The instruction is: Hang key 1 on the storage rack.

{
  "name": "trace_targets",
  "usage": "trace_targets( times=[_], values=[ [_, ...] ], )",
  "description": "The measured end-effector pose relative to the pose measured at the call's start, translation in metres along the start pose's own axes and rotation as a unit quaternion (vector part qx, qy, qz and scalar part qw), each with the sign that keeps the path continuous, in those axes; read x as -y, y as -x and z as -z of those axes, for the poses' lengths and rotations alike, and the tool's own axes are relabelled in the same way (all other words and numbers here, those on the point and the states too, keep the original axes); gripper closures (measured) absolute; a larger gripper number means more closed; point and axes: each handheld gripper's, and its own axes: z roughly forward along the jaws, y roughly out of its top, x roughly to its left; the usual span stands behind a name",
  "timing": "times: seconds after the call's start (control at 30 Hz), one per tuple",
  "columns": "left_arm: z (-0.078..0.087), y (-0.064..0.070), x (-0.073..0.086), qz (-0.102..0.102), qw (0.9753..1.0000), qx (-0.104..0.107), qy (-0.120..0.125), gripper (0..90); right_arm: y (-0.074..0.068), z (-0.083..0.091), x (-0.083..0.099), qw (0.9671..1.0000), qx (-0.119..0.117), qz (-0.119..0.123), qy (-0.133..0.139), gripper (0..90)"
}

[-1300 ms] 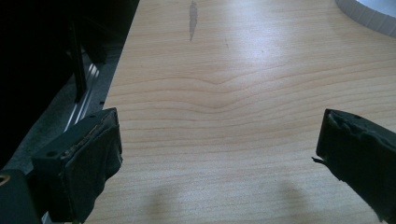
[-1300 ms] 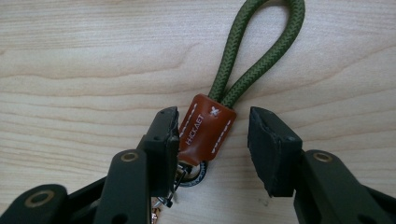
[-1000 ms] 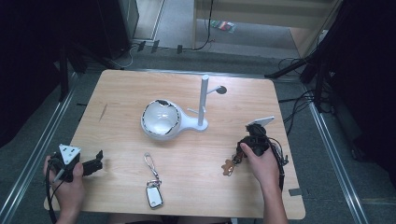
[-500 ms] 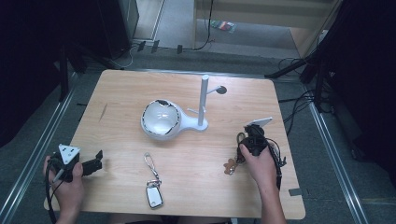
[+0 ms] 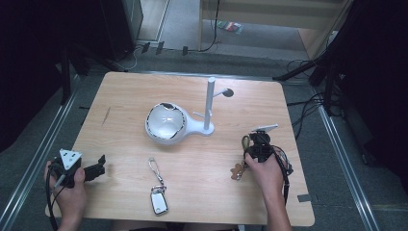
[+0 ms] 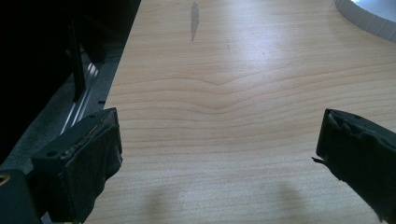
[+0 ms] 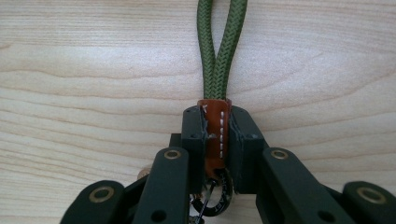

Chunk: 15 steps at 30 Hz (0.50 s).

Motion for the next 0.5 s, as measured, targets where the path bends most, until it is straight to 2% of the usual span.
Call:
trace_targets(
  times=[0.03,0.2,0.3,0.4,0.5],
  values=[
    [0.000,0.000,0.000,0.000,1.0000,0.001,-0.001,0.3,0.000,0.000,0.001,1.0000,0.001,0.008,0.005,79.4],
    [0.000,0.000,0.000,0.000,1.0000,0.001,0.000,0.3,-0.003,0.002,0.003,0.9996,0.000,0.011,0.025,79.9],
    [0.000,0.000,0.000,0.000,1.0000,0.001,0.000,0.3,-0.005,0.010,0.004,0.9985,0.002,0.017,0.053,80.2],
    [0.000,-0.001,0.000,0.000,1.0000,0.002,-0.001,0.3,-0.007,0.014,0.005,0.9977,0.001,0.018,0.065,80.3],
    [0.000,-0.001,0.000,-0.001,1.0000,0.002,-0.001,0.3,-0.009,0.022,0.006,0.9957,-0.001,0.021,0.091,80.3]
  ],
)
